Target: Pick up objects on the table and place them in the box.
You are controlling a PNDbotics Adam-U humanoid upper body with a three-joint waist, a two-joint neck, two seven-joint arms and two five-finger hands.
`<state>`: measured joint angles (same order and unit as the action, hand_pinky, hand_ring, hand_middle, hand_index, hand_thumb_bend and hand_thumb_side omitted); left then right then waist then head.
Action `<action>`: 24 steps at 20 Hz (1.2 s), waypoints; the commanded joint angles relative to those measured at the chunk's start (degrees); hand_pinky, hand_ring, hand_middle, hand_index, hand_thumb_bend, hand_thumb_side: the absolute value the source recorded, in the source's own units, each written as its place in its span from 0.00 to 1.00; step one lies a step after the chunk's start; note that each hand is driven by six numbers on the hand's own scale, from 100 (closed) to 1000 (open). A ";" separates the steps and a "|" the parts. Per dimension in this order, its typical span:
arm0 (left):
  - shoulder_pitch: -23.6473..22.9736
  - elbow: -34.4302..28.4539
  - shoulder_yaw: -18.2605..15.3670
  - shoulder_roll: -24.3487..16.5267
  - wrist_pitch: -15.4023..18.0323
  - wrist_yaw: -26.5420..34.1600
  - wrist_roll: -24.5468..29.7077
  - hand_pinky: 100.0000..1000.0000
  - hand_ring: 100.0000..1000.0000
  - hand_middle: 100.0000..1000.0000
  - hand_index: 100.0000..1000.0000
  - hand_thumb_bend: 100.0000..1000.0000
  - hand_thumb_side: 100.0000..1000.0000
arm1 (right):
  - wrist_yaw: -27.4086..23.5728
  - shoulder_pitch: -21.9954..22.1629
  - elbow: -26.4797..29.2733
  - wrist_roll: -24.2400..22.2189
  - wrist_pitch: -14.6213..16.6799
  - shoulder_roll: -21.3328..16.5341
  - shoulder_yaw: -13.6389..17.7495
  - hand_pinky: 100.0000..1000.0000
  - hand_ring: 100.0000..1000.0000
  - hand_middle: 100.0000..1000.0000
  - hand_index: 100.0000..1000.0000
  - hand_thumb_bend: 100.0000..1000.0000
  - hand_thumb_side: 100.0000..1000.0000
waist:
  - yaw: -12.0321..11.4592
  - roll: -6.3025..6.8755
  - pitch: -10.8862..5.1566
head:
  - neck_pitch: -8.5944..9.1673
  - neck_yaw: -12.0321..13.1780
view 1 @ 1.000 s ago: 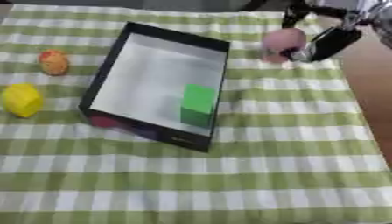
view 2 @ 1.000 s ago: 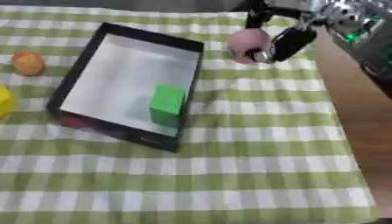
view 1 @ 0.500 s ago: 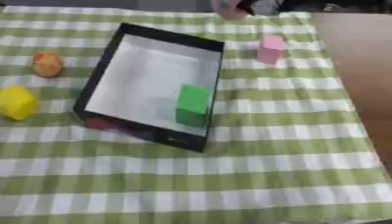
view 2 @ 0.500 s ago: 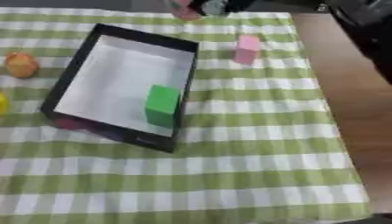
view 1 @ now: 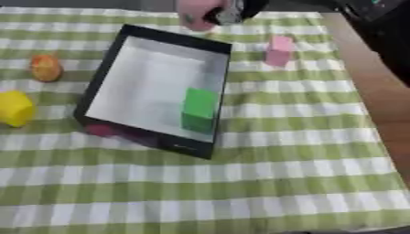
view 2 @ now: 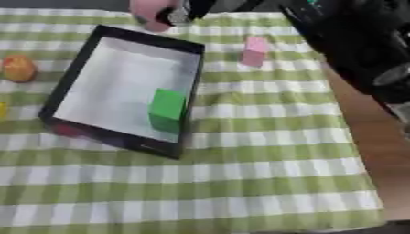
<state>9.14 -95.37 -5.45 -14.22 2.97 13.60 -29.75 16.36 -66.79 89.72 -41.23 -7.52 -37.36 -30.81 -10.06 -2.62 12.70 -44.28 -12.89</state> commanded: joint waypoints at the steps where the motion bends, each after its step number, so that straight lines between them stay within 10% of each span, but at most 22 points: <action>1: 1.25 -1.31 -0.24 -1.75 0.11 -0.01 -0.63 0.71 0.67 0.66 0.74 0.33 0.58 | 2.35 -1.07 -3.24 -2.27 1.37 3.03 -3.07 0.81 0.67 0.51 0.50 0.17 0.00 | -0.29 0.30 -1.06 | 0.16 -1.05; 12: 1.96 -1.89 -0.20 -1.72 0.01 -0.36 -0.66 0.72 0.68 0.66 0.74 0.34 0.58 | 11.85 1.90 -18.94 -1.57 6.90 15.22 -5.11 0.81 0.68 0.54 0.55 0.20 0.00 | -0.66 0.30 -0.57 | 0.16 -1.46; 16: 1.91 -1.88 -0.19 -1.70 -0.03 -0.37 -0.59 0.72 0.68 0.66 0.74 0.34 0.58 | 14.18 2.15 -21.22 -1.36 9.57 15.51 -4.70 0.85 0.79 0.71 0.75 0.37 0.07 | -0.62 0.29 -0.52 | 0.16 -1.44; 24: 1.73 -1.86 -0.39 -1.82 -0.05 -0.38 -0.86 0.72 0.68 0.66 0.74 0.33 0.58 | 13.95 0.54 -19.18 -2.81 11.85 11.06 -2.35 0.87 0.82 0.75 0.79 0.42 0.14 | 0.01 0.35 -0.77 | 0.16 -0.89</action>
<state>10.57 -96.07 -5.46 -14.65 2.93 13.58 -30.42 30.75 -64.79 69.10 -44.06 4.06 -24.06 -34.35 -10.03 -2.62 12.77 -44.28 -13.89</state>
